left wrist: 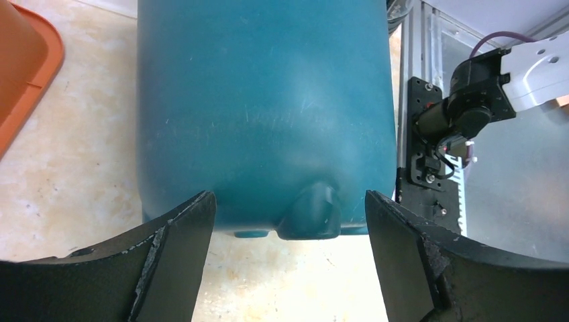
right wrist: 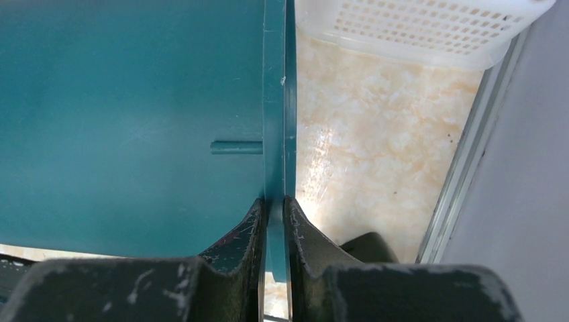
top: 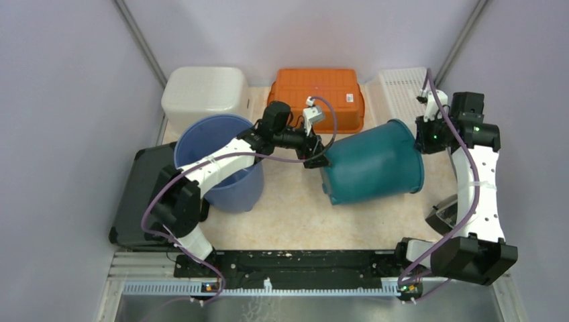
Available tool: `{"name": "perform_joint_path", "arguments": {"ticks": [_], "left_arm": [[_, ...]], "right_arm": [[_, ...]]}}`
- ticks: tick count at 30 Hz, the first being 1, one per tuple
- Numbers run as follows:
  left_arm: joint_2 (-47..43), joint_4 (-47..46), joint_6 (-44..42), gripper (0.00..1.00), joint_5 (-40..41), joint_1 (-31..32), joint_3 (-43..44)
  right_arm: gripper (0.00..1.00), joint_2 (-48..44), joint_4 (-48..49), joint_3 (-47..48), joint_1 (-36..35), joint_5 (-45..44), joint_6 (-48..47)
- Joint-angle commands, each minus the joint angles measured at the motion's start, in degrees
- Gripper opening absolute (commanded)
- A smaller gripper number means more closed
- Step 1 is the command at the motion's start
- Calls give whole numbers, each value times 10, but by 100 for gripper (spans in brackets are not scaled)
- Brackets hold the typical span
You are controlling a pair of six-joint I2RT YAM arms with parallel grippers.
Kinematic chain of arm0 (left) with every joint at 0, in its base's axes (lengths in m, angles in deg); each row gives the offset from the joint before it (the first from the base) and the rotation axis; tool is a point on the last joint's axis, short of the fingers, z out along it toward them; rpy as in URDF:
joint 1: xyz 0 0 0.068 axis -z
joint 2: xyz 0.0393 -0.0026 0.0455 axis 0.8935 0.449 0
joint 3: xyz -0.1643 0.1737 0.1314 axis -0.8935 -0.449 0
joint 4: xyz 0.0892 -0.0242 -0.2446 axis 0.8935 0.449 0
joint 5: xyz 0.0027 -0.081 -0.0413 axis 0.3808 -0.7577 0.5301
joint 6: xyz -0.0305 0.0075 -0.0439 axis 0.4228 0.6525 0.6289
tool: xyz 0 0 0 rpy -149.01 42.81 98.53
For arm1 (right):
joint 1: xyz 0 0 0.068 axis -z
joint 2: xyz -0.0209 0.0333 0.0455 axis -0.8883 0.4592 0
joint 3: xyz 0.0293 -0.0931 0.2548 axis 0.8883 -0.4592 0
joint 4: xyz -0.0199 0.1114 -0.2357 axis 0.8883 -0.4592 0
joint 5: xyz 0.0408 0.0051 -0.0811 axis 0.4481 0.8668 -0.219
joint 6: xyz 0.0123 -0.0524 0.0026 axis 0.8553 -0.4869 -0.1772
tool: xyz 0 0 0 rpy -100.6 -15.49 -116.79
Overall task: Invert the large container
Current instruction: Turn the container upside down at the center of the board.
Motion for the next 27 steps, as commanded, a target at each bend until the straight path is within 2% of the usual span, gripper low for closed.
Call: {"name": "perform_joint_path", "arguments": {"ticks": [1, 5, 10, 15, 27], "left_arm": [[-5, 24, -44, 88, 9, 0, -21], [-11, 60, -101, 89, 80, 3, -1], [-33, 51, -137, 91, 102, 3, -8], [-38, 53, -145, 96, 91, 5, 11], [-43, 58, -130, 95, 140, 18, 18]], "right_arm": [[0, 27, 3, 7, -7, 21, 24], [0, 34, 3, 16, -4, 21, 30], [0, 55, 2, 20, 25, 39, 27], [0, 91, -8, 32, 65, 75, 13], [0, 133, -17, 39, 119, 98, -22]]}}
